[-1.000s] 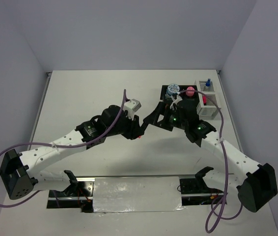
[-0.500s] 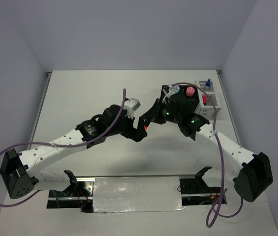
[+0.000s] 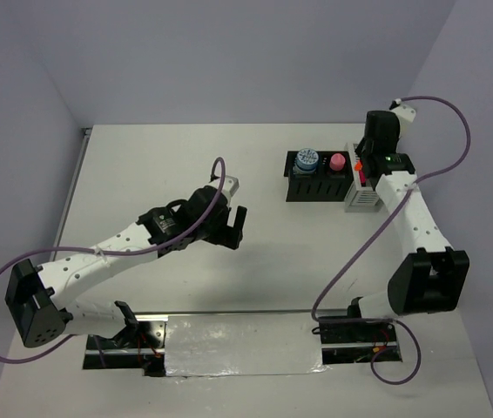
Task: Sort the stationery into containers
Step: Place the pen in the storage box.
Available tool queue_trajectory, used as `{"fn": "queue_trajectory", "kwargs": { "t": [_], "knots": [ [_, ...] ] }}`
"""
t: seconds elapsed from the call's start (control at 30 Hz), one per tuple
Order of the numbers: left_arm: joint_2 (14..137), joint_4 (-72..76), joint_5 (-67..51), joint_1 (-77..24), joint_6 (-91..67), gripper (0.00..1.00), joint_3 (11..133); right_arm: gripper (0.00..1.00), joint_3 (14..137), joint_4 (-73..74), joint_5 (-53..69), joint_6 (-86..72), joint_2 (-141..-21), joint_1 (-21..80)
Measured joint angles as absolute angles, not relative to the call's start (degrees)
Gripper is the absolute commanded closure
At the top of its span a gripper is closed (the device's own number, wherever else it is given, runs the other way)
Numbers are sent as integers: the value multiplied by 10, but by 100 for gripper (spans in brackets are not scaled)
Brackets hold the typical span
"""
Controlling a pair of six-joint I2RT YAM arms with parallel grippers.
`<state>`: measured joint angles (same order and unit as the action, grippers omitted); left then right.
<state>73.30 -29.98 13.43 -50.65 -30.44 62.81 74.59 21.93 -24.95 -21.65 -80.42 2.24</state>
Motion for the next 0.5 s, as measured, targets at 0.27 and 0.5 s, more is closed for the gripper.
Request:
{"fn": "queue_trajectory", "kwargs": {
  "t": [0.27, 0.5],
  "knots": [
    [739, -359, 158, -491, -307, 1, 655, 98, 750, 218, -299, -174, -877, -45],
    [717, -382, 154, -457, -317, 1, 652, 95, 757, 206, -272, -170, -906, -78]
  ]
}}
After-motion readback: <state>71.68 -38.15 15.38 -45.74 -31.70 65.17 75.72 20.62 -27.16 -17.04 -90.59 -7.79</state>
